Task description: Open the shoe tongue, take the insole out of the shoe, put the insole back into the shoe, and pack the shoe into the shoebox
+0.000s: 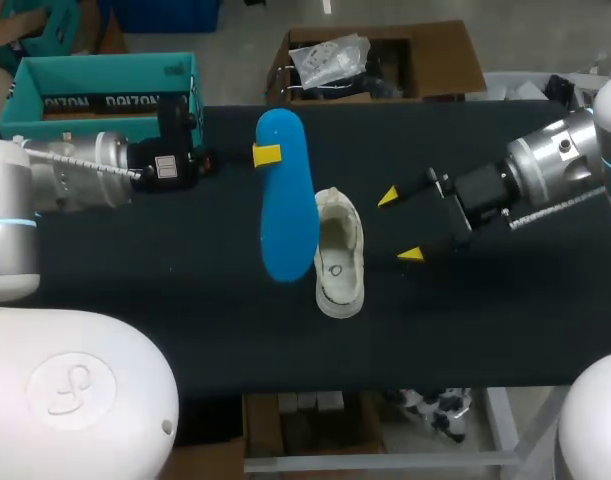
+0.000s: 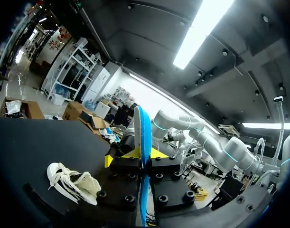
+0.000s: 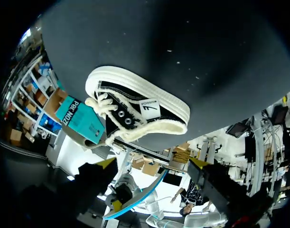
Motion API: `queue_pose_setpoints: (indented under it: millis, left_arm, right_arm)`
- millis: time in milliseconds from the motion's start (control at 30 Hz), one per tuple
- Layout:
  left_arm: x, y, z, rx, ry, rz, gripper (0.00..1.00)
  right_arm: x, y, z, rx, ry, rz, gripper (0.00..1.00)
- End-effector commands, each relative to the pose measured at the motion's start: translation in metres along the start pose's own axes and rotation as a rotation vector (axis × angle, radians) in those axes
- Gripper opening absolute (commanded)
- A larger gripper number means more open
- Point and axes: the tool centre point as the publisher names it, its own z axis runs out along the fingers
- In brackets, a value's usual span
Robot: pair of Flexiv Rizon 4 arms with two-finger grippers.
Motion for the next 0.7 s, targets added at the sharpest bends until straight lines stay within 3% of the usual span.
queue_pose_setpoints:
  millis: [33, 200, 367, 433, 500, 700]
  left_arm:
    - [0.000, 0.000, 0.001, 0.002, -0.002, 0.000, 0.00]
    - [0.000, 0.000, 0.001, 0.002, -0.002, 0.000, 0.00]
    - [0.000, 0.000, 0.001, 0.002, -0.002, 0.000, 0.00]
    - [0.000, 0.005, 0.007, 0.014, 0.030, 0.045, 0.00]
    - [0.001, 0.010, 0.013, 0.019, 0.012, 0.127, 0.00]
    - [0.007, 0.023, 0.031, 0.052, 0.041, 0.291, 0.00]
  right_arm:
    - [-0.007, -0.003, 0.000, -0.013, 0.018, 0.007, 1.00]
    - [-0.003, -0.001, 0.004, 0.004, 0.012, 0.027, 1.00]
    - [-0.006, -0.004, 0.014, 0.126, 0.053, 0.046, 1.00]
    - [-0.010, -0.006, 0.017, 0.156, 0.075, 0.076, 1.00]
    - [-0.013, -0.009, 0.022, 0.187, 0.081, 0.095, 1.00]
    - [-0.018, -0.020, 0.033, 0.206, 0.079, 0.182, 1.00]
